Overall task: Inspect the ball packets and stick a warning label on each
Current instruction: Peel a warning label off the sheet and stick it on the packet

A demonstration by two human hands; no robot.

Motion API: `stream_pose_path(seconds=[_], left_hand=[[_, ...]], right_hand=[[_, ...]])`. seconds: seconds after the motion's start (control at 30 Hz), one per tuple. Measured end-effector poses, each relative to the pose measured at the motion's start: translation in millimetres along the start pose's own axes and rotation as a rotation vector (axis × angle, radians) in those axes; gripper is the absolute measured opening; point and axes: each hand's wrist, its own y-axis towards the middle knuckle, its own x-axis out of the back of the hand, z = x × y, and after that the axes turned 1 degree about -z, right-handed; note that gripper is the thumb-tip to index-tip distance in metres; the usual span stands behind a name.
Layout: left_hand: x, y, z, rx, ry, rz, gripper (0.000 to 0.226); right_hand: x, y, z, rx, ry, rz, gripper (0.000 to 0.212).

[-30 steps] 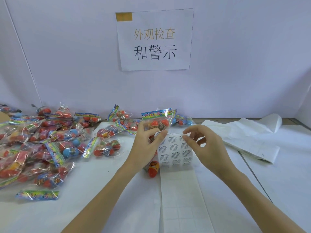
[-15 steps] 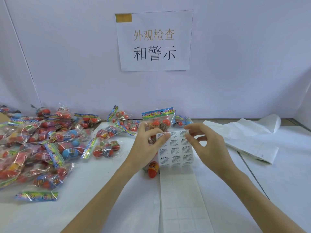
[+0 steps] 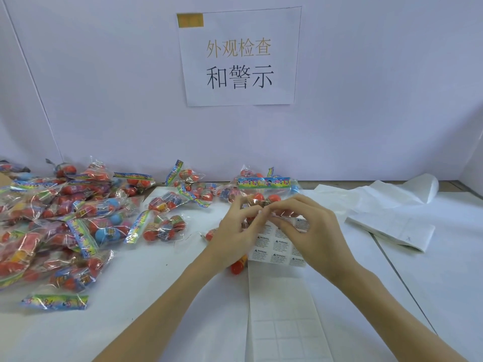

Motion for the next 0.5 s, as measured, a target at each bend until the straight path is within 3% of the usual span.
stream_pose_path(seconds=[0.1, 0.33, 0.43, 0.5], left_hand=[[1.4, -1.7, -1.8, 0.115, -0.151, 0.075, 0.046], [8.9, 0.2, 1.4, 0.174, -0.134, 0.121, 0.039], [7.7, 1.1, -1.3, 0.173, -0.097, 0.055, 0.039], [5.4, 1.0, -5.8, 0.154, -0.119, -0.062, 0.036]], right_hand=[[-1.2, -0.5, -0.6, -0.028, -0.008, -0.021, 0.018], [-4.4, -4.9, -1.5, 0.085, -0.12, -0.069, 0.011], [-3.3, -4.9, -1.2, 0.121, -0.051, -0.018, 0.01], [-3.8, -3.2, 4.6, -0.007, 0.156, -0.056, 0.012]])
